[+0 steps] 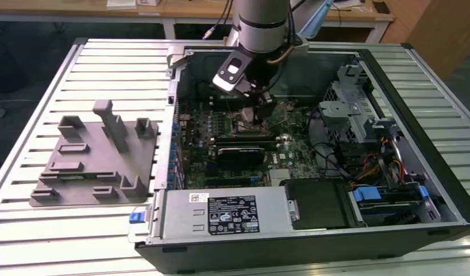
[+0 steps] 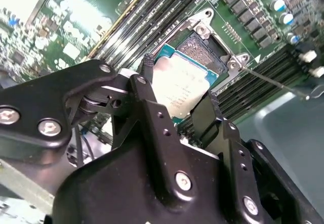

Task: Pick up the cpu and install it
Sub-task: 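Place the cpu into insertion slot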

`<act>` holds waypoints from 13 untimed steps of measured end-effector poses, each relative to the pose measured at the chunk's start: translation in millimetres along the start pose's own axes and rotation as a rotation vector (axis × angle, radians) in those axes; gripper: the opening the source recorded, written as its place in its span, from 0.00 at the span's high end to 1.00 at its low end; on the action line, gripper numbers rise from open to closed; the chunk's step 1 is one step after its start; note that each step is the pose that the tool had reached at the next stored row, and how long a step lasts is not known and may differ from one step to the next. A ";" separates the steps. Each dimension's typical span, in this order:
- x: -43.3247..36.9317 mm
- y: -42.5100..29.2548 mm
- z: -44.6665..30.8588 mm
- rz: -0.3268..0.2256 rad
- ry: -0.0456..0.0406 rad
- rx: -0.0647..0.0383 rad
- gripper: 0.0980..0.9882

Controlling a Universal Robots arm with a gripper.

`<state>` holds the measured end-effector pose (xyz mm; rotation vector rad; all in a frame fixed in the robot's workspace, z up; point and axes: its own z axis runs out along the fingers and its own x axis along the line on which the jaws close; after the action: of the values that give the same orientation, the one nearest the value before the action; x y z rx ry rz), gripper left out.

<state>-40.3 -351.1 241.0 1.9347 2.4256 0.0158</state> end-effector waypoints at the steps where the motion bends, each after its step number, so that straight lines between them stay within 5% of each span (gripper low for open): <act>1: 0.0 0.0 0.1 0.018 -0.0006 0.000 0.50; 13: 0.0 -0.1 1.3 0.202 -0.0067 0.005 0.50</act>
<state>-40.3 -351.1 239.7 2.1694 2.2169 0.0094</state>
